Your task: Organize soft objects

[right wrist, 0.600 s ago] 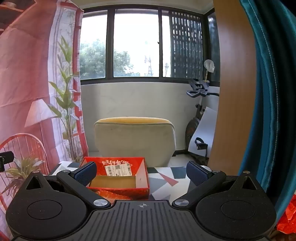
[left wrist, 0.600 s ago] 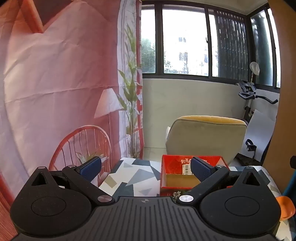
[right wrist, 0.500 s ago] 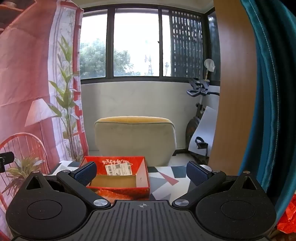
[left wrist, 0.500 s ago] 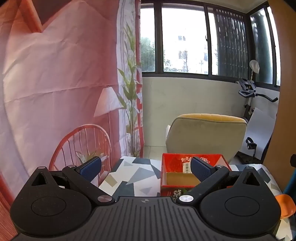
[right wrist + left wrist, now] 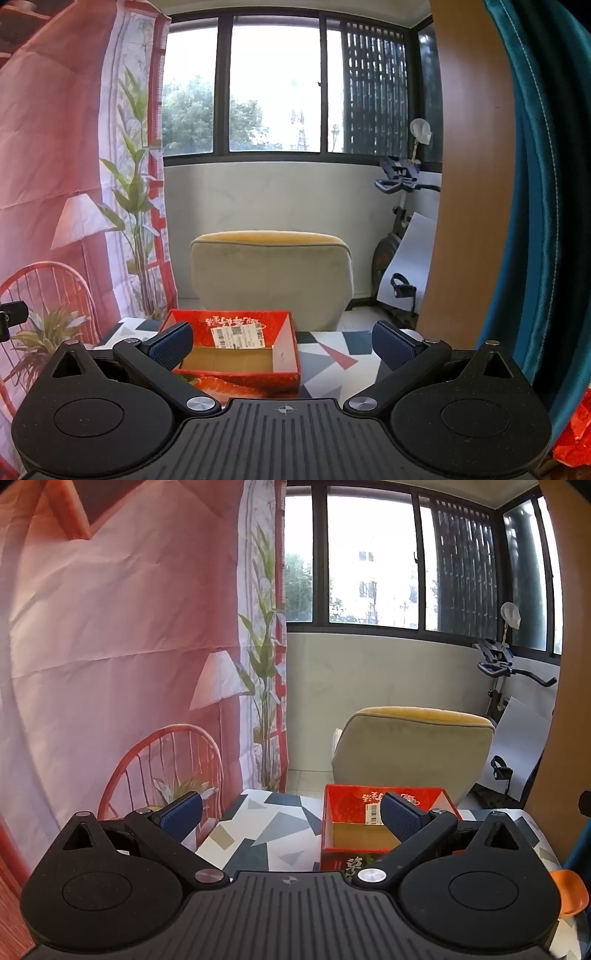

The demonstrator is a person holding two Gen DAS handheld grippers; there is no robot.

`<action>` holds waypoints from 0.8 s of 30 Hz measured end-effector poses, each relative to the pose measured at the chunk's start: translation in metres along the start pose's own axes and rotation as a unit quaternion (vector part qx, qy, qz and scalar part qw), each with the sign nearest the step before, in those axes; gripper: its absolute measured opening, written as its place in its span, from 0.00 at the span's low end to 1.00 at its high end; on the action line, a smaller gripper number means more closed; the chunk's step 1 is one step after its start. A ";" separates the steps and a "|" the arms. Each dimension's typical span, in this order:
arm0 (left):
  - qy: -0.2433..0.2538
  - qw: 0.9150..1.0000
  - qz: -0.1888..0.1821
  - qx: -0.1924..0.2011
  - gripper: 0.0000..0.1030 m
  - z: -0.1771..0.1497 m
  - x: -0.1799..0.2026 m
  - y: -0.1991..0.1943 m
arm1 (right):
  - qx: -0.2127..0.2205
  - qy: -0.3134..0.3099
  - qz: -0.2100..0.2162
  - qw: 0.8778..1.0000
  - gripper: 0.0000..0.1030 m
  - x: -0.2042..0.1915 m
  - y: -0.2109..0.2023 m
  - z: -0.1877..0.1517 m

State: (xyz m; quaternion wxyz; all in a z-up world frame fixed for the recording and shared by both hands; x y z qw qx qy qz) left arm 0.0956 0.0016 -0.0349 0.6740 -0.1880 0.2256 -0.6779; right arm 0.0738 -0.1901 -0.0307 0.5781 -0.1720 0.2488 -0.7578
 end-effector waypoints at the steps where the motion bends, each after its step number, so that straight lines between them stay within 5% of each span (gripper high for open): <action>1: 0.000 1.000 0.000 0.000 1.00 0.000 0.000 0.000 | 0.000 0.000 0.000 1.000 1.00 0.000 0.000 0.000; 24: -0.001 1.000 -0.001 0.001 1.00 0.000 0.000 -0.001 | 0.000 -0.001 0.000 1.000 1.00 -0.001 0.000 0.000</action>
Point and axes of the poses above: each gripper's, at about its wrist camera, not at the fingertips, and y roughly the way its jaws point, x to its right, z to its top, the point moved 10 cm from there along y, roughly the way its jaws point, and after that the axes turned 14 degrees about -x, right-handed, at the moved point
